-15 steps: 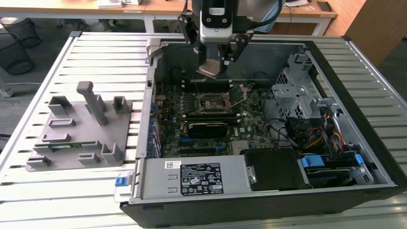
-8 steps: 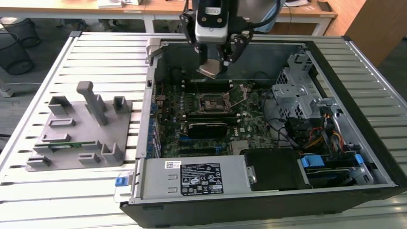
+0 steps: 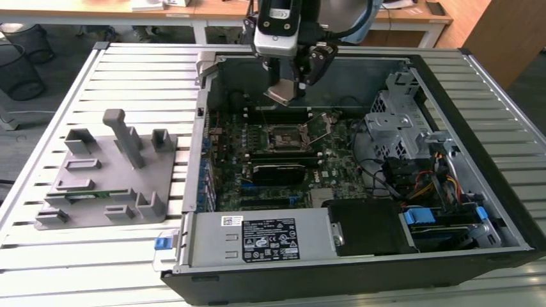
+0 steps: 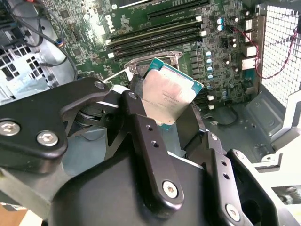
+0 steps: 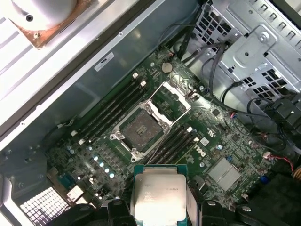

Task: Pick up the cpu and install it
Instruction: 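Place the cpu into insertion slot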

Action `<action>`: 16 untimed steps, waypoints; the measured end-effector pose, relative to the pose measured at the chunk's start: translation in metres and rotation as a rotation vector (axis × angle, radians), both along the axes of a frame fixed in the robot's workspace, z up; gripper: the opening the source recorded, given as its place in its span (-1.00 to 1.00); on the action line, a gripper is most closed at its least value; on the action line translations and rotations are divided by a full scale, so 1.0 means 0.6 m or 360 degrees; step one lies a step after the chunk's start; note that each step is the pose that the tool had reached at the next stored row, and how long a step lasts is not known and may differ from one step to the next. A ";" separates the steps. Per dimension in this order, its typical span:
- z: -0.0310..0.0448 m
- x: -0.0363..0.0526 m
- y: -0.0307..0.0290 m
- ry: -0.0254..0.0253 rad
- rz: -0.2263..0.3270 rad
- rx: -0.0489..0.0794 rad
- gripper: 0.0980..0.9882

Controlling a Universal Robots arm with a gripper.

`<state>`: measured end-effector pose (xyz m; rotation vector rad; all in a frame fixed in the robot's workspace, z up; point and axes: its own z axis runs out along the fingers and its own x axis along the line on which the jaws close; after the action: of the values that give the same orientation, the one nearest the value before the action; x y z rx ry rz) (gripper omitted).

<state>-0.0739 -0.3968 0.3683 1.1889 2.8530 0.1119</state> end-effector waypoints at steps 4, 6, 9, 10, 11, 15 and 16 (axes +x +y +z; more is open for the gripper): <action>0.000 0.000 0.0007 -0.00004 -0.0071 -0.0001 -0.04; 0.000 0.000 0.0011 -0.00006 -0.0107 -0.0001 -0.04; 0.000 0.000 0.0018 -0.00008 -0.0155 -0.0001 -0.04; 0.000 0.000 0.0020 -0.00009 -0.0172 -0.0001 -0.04; 0.000 0.000 0.0023 -0.00010 -0.0188 -0.0001 -0.04; -0.001 0.000 0.0029 -0.00013 -0.0257 -0.0002 -0.04; -0.001 0.000 0.0030 -0.00014 -0.0276 -0.0002 -0.04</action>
<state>-0.0739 -0.3950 0.3679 1.4284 2.7329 0.1031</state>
